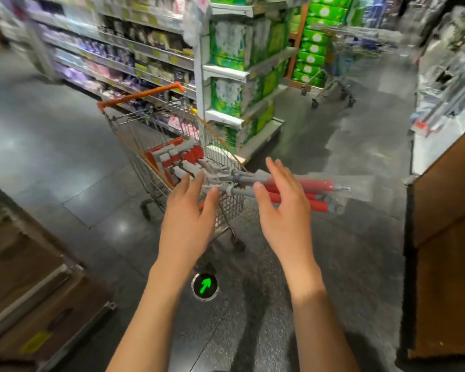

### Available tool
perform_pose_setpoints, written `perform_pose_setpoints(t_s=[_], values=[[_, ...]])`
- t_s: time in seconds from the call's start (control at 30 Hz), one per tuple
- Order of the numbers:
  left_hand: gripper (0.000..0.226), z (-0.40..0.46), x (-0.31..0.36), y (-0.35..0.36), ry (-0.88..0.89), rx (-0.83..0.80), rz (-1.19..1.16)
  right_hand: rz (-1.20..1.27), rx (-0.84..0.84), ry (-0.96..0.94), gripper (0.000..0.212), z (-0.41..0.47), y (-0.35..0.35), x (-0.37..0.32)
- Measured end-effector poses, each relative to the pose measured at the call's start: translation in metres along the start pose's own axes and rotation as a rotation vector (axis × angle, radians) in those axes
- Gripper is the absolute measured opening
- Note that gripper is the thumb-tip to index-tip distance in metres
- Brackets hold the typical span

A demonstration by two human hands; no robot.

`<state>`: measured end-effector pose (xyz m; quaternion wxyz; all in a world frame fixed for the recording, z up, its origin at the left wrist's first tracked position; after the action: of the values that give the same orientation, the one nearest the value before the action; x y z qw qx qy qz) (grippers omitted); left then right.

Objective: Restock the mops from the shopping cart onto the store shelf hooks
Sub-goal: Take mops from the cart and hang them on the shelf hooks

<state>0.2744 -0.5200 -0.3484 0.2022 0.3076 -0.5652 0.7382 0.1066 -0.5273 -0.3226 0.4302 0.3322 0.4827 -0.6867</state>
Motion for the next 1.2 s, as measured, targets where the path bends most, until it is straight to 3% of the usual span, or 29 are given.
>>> perform_pose_setpoints(t_s=[0.4,0.57,0.77,0.9,0.97,1.2], values=[[0.058,0.108,-0.072,0.031,-0.160,0.050,-0.126,0.050,-0.236,0.016,0.052,0.107,0.091,0.049],[0.074,0.188,-0.111,0.038,-0.197,0.044,-0.130,0.039,-0.281,0.029,0.049,0.169,0.149,0.063],[0.050,0.288,-0.157,0.038,-0.301,0.004,-0.148,-0.102,-0.305,0.066,0.046,0.252,0.233,0.083],[0.033,0.343,-0.194,0.059,-0.379,-0.038,-0.321,-0.116,-0.361,0.110,0.049,0.282,0.275,0.113],[0.036,0.363,-0.216,0.078,-0.422,-0.027,-0.411,-0.112,-0.405,0.151,0.050,0.294,0.294,0.131],[0.035,0.395,-0.280,0.163,-0.787,-0.039,-0.781,-0.088,-0.523,0.288,0.052,0.331,0.348,0.196]])
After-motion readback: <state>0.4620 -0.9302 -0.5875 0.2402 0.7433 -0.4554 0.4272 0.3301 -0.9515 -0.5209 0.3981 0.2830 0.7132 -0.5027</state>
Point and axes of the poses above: each hand's wrist, its own z-axis towards the middle knuckle, its own y-axis out of the palm, x = y × z, the point moved 3 cm from there along z, towards the middle knuckle, and after that the axes turned 8 degrees about z, right-handed, at the moved point
